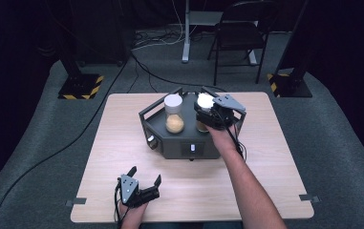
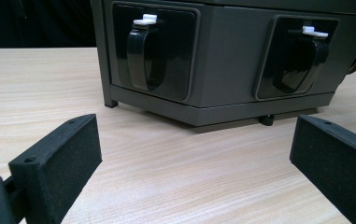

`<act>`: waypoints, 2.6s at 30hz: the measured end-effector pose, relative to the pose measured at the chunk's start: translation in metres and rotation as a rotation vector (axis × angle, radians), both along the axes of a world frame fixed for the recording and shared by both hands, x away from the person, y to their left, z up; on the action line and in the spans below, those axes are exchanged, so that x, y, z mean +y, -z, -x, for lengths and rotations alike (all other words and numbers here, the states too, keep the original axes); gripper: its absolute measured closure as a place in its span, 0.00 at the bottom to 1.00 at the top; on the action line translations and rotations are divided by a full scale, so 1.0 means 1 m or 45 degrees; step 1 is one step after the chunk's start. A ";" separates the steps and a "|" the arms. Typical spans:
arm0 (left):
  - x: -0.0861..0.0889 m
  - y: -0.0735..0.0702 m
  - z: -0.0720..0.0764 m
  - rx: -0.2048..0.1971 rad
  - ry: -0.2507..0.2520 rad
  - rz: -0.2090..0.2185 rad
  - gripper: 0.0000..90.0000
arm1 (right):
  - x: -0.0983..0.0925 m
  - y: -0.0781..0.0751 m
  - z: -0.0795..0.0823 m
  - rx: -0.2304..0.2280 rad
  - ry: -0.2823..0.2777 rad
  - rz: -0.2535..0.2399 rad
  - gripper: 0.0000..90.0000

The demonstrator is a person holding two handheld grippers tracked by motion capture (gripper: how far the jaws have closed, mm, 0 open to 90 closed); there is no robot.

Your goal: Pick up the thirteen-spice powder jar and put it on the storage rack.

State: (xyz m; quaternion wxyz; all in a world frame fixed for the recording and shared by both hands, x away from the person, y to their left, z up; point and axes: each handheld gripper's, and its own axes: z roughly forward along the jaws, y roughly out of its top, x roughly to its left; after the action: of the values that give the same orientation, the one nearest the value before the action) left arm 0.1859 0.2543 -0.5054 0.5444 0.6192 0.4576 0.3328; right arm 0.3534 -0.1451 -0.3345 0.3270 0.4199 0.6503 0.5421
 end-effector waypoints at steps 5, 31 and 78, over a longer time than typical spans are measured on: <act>0.000 0.000 0.000 -0.001 -0.001 -0.001 0.02 | -0.006 -0.002 -0.003 0.025 -0.016 -0.029 0.18; -0.003 0.000 0.001 -0.008 -0.007 -0.020 0.02 | -0.069 0.003 0.055 -0.052 0.018 -0.133 0.05; -0.005 0.000 0.002 -0.009 -0.011 -0.027 0.02 | -0.129 0.053 0.109 0.002 0.167 -0.160 0.06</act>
State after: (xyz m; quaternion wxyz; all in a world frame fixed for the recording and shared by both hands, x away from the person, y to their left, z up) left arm 0.1841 0.2497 -0.5052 0.5380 0.6217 0.4548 0.3424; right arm 0.2440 -0.2746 -0.3879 0.3341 0.4816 0.5864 0.5590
